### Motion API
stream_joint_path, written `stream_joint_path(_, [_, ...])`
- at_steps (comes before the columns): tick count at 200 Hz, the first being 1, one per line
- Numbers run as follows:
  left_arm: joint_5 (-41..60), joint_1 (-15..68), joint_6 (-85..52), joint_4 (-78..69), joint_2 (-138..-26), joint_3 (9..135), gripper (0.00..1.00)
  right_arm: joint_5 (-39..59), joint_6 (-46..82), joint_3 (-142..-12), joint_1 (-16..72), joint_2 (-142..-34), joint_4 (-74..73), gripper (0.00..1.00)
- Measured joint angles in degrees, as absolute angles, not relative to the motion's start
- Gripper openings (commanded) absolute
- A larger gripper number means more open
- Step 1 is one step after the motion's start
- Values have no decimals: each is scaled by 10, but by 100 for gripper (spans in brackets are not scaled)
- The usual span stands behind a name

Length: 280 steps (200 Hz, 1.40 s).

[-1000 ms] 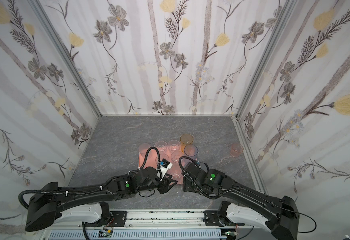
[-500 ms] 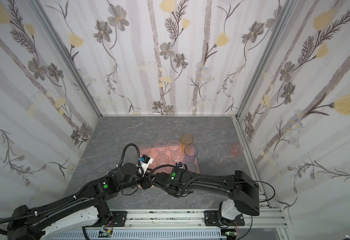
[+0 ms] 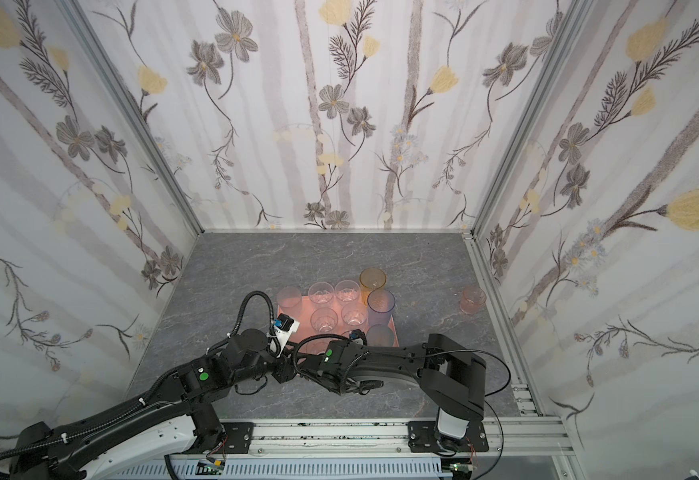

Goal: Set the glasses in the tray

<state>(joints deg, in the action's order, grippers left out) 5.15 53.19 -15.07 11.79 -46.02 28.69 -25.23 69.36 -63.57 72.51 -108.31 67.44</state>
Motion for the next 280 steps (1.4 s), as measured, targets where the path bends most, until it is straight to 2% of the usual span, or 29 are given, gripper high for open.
stream_joint_path(33, [49, 529, -152, 121, -452, 286, 57, -272, 694, -638, 724, -1101, 716, 22])
stream_joint_path(55, [48, 529, -152, 120, -449, 286, 57, -285, 694, -642, 724, -1108, 739, 8])
stream_joint_path(72, [46, 529, -152, 120, -443, 286, 57, -285, 693, -638, 725, -1099, 731, 3])
stream_joint_path(103, [29, 527, -152, 120, -430, 300, 58, -259, 668, -633, 724, -1045, 712, 0])
stream_joint_path(130, [-18, 515, -150, 124, -421, 325, 59, -253, 627, -677, 721, -1017, 715, 0])
stream_joint_path(170, [-89, 480, -139, 144, -389, 364, 59, -219, 544, -806, 713, -1011, 755, 0])
stream_joint_path(207, [-148, 447, -131, 152, -375, 393, 59, -142, 472, -919, 679, -1000, 769, 0])
stream_joint_path(249, [-170, 422, -121, 161, -375, 402, 59, -94, 434, -1018, 657, -1035, 781, 0])
stream_joint_path(280, [-185, 386, -123, 163, -398, 389, 59, -93, 414, -1124, 642, -1126, 755, 0])
